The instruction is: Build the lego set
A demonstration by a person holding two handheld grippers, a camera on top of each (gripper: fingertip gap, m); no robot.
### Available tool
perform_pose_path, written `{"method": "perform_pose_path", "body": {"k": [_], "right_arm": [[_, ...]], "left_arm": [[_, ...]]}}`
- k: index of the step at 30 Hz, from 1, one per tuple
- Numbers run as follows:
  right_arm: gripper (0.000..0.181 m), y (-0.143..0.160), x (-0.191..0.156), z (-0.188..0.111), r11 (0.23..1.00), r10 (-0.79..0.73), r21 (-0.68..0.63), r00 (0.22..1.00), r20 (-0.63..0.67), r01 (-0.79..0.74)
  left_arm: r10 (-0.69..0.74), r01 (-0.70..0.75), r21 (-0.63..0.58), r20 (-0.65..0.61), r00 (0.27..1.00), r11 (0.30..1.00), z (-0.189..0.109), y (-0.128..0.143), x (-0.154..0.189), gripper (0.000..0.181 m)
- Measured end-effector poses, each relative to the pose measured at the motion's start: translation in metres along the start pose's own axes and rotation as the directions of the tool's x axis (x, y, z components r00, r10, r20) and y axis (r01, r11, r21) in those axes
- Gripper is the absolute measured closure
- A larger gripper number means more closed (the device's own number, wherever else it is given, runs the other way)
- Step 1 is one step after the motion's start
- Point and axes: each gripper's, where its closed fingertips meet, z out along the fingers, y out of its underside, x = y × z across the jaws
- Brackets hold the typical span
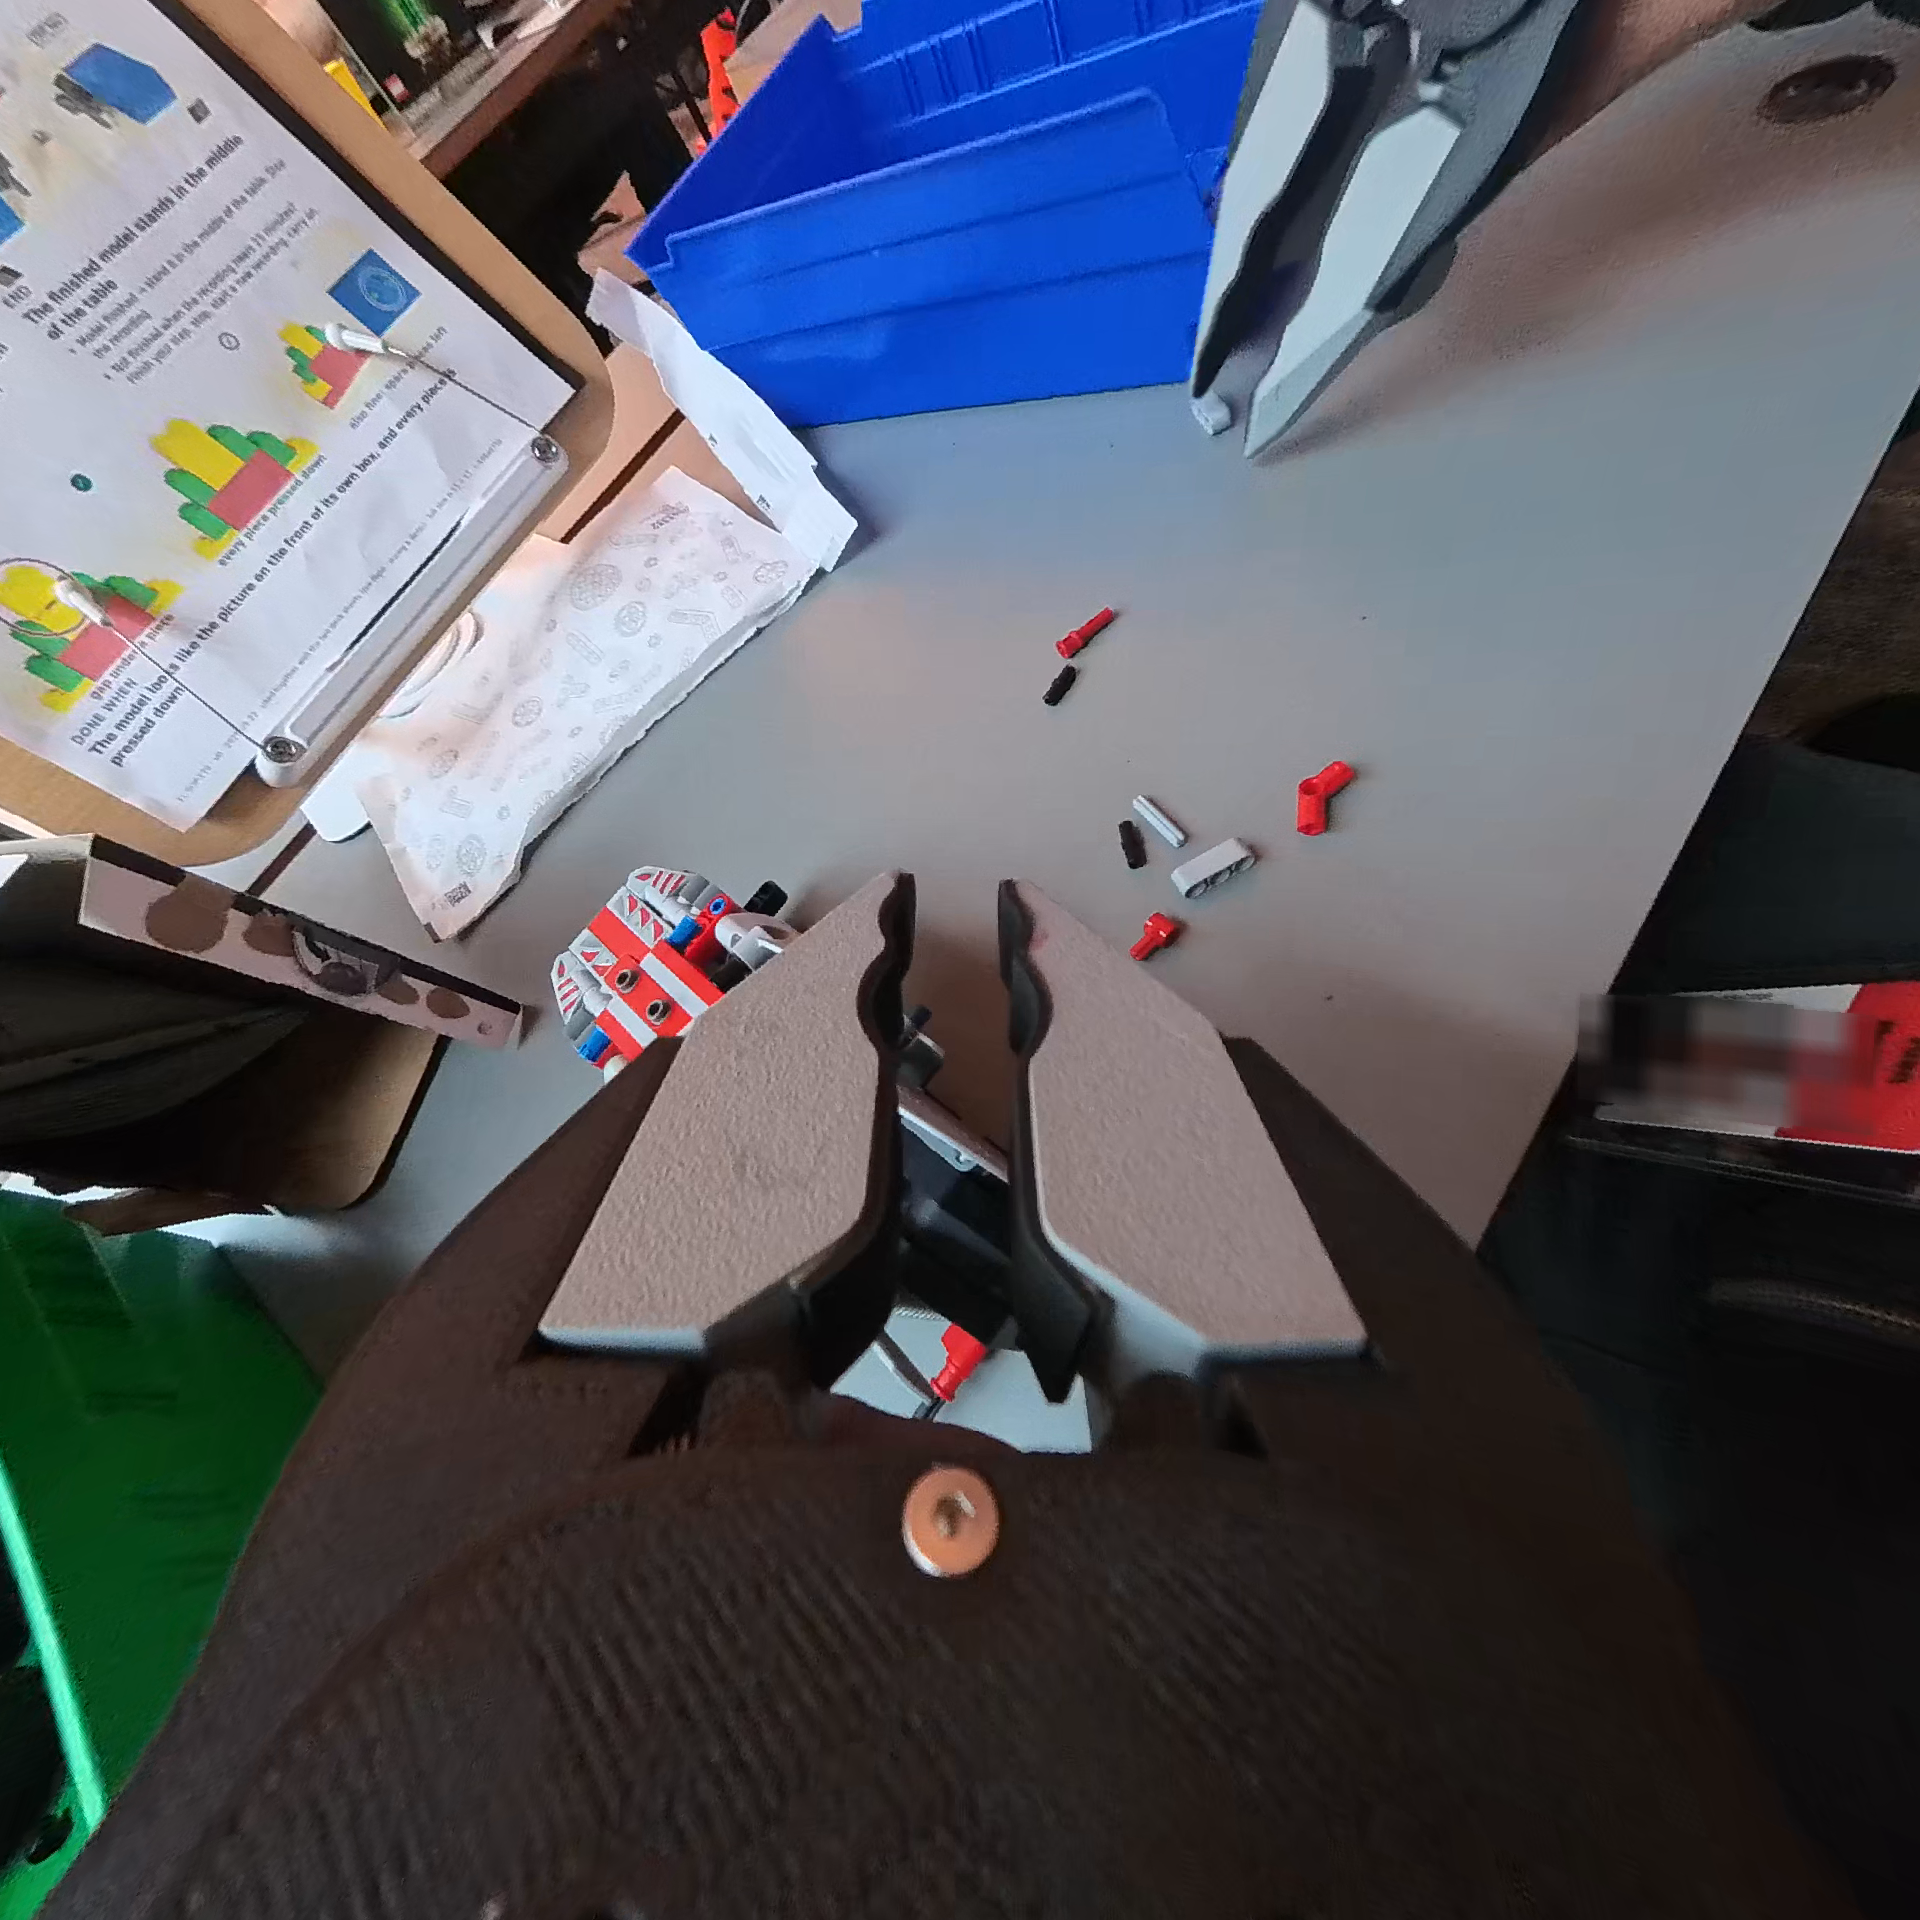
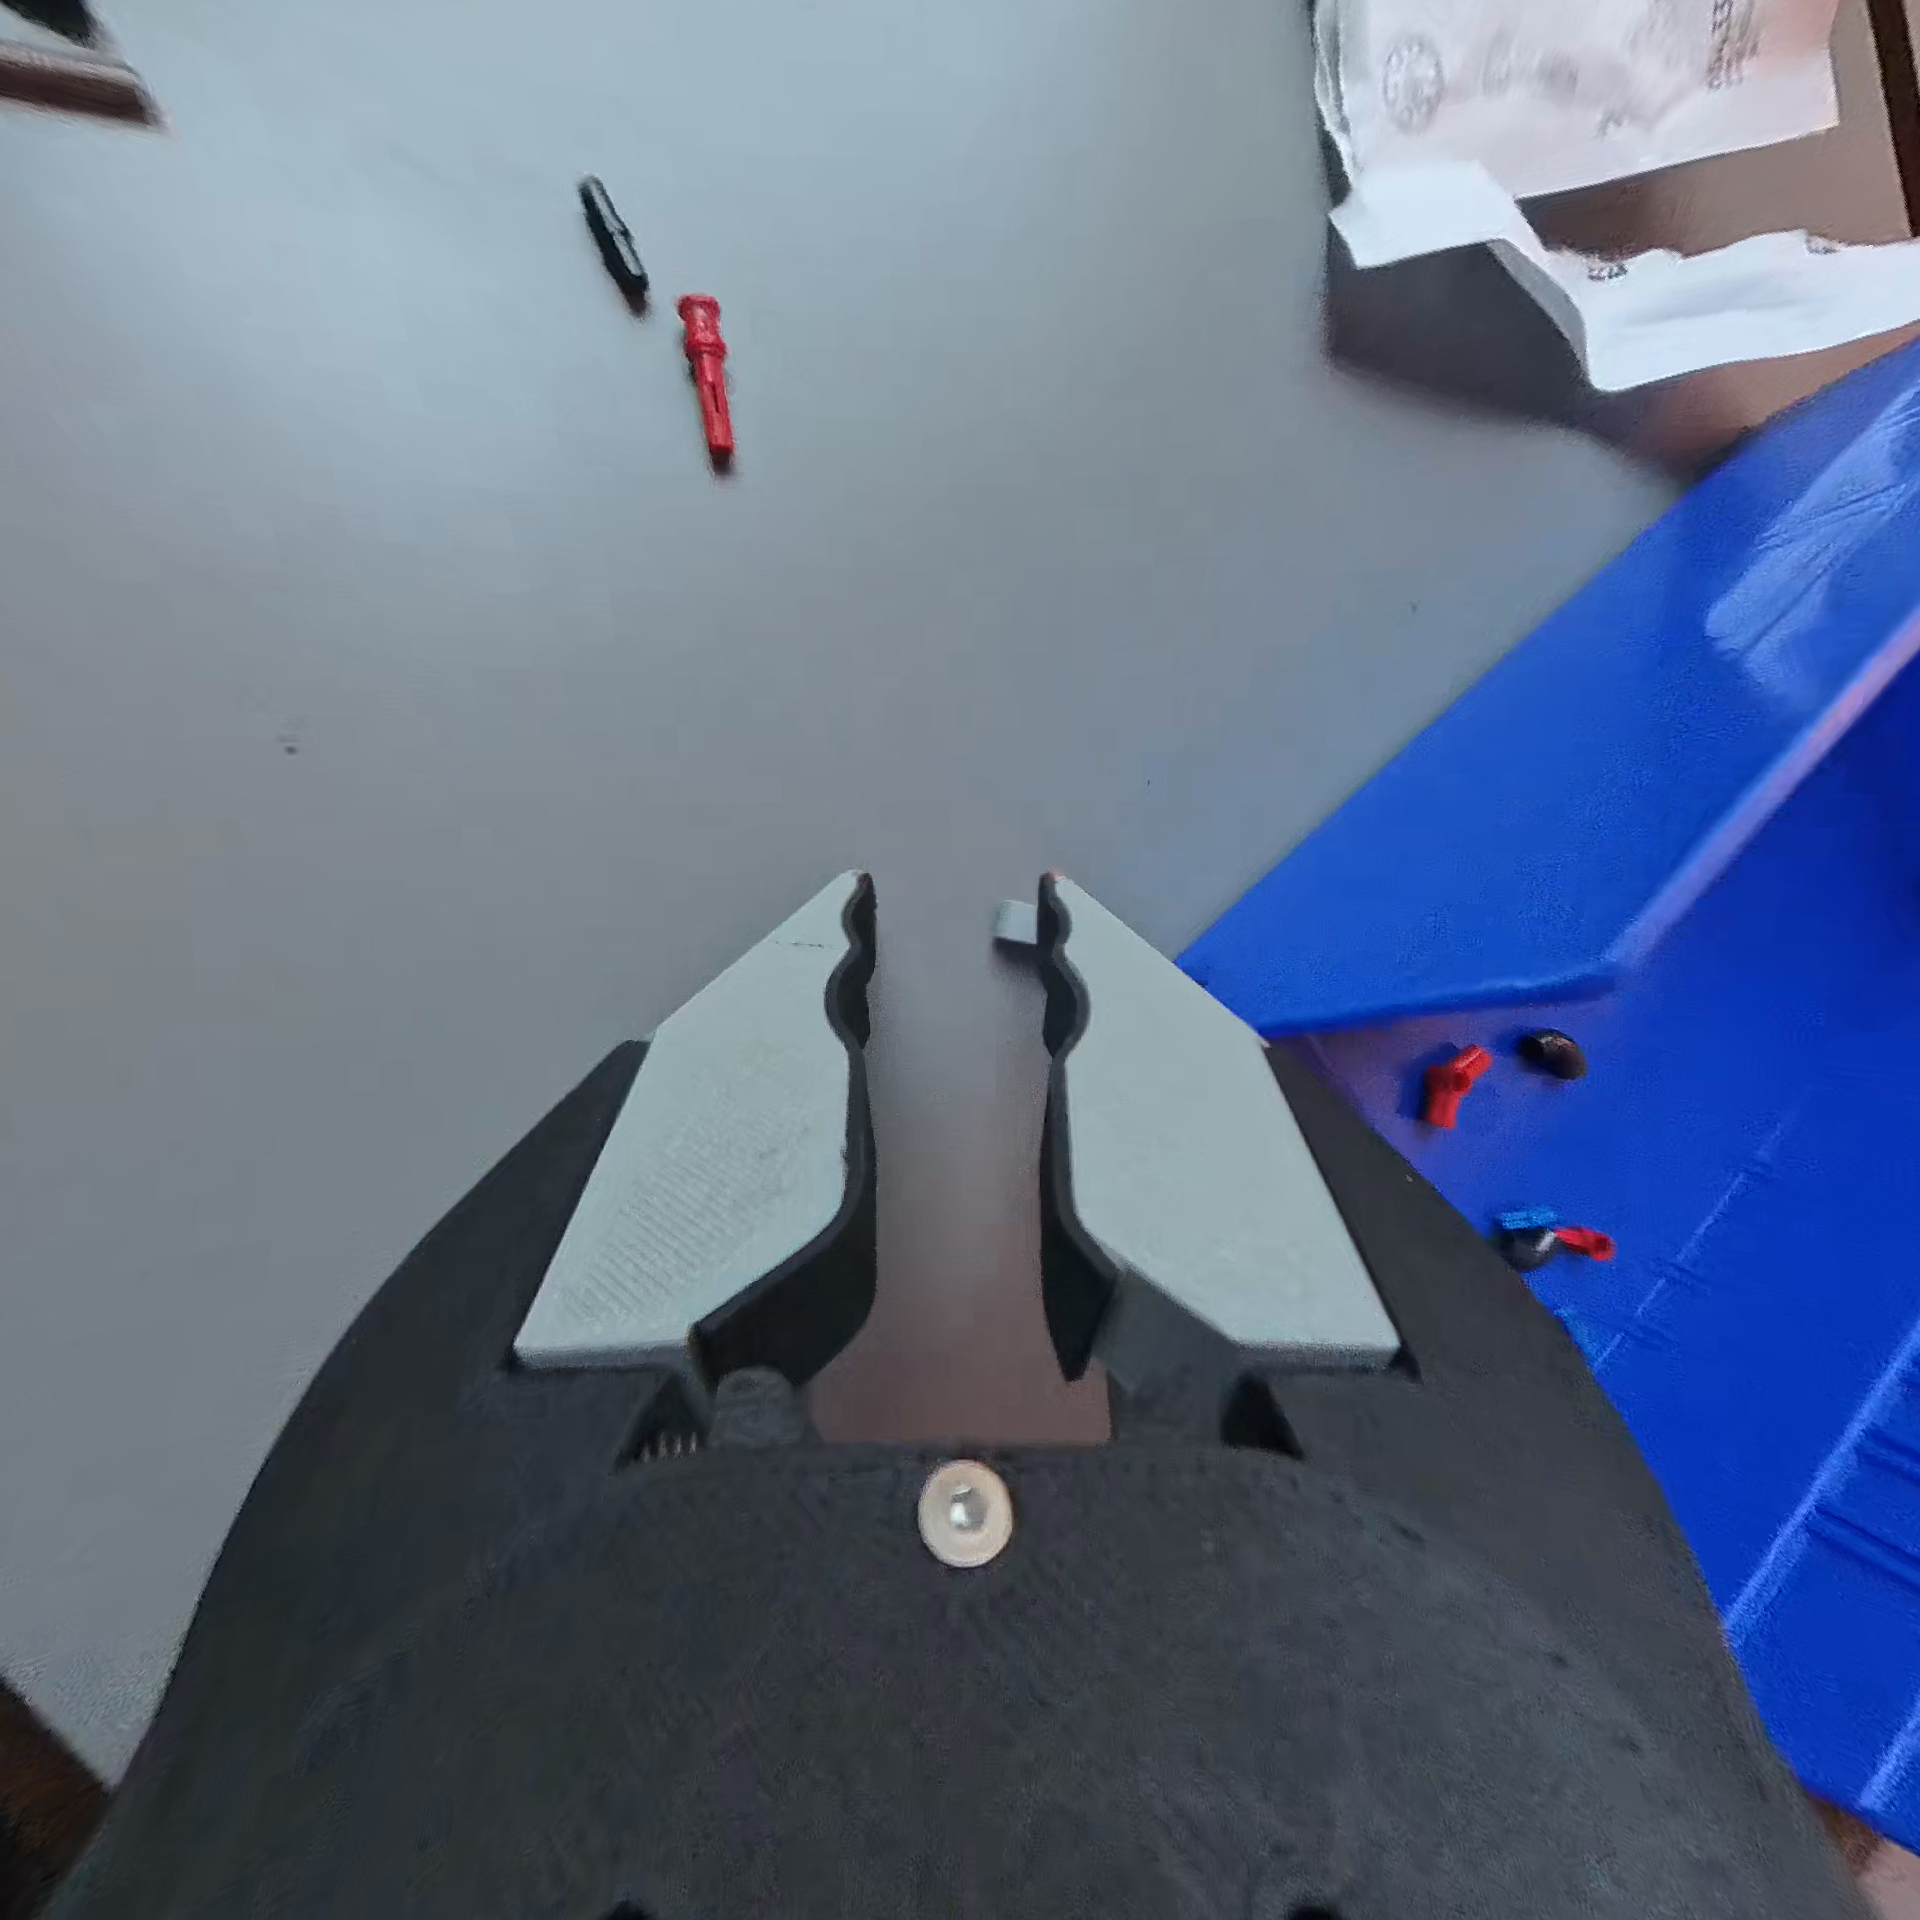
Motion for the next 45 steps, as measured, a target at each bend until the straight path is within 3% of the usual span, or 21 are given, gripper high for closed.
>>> {"method": "perform_pose_path", "body": {"k": [5, 10, 14, 16, 18, 23, 32, 41, 45], "right_arm": [[0.149, 0.008, 0.013, 0.004, 0.996, 0.033, -0.086, 0.996, -0.083, -0.04], [0.16, 0.012, 0.013, 0.008, 0.976, 0.19, -0.106, 0.981, -0.035, -0.193], [0.159, 0.014, 0.014, 0.007, 0.971, 0.212, -0.102, 0.976, -0.05, -0.216], [0.156, 0.016, 0.01, 0.006, 0.959, 0.263, -0.107, 0.965, -0.009, -0.262], [0.171, 0.014, -0.002, 0.005, 0.952, 0.294, -0.108, 0.953, 0.078, -0.285], [0.161, 0.008, -0.018, -0.001, 0.97, 0.235, -0.099, 0.959, 0.156, -0.222], [0.161, -0.011, 0.006, -0.027, 0.964, 0.254, 0.058, 0.962, 0.097, -0.26], [0.166, 0.001, 0.003, -0.031, 0.963, 0.25, 0.065, 0.956, 0.15, -0.262], [0.158, -0.001, -0.004, -0.03, 0.967, 0.229, 0.065, 0.956, 0.183, -0.245]], "left_arm": [[-0.006, 0.006, 0.005, 0.001, 1.0, 1.0, -0.002, 0.0, -0.002, 0.167], [-0.01, 0.01, 0.003, 0.002, 1.0, 1.0, -0.002, 0.001, -0.003, 0.167], [-0.003, 0.003, 0.009, 0.005, 1.0, 1.0, -0.004, -0.002, -0.003, 0.167], [-0.005, 0.005, 0.015, 0.007, 1.0, 1.0, -0.005, -0.004, -0.003, 0.167], [-0.002, 0.001, 0.017, 0.007, 1.0, 1.0, -0.006, -0.005, -0.002, 0.167], [-0.001, 0.0, 0.022, 0.011, 1.0, 1.0, -0.008, -0.007, -0.004, 0.167], [-0.001, 0.001, 0.006, -0.006, 1.0, 1.0, -0.004, -0.002, -0.001, 0.167], [0.005, -0.005, -0.002, -0.014, 1.0, 1.0, -0.002, -0.001, 0.003, 0.168], [0.005, -0.005, 0.0, -0.014, 1.0, 1.0, -0.002, -0.002, 0.004, 0.168]]}}
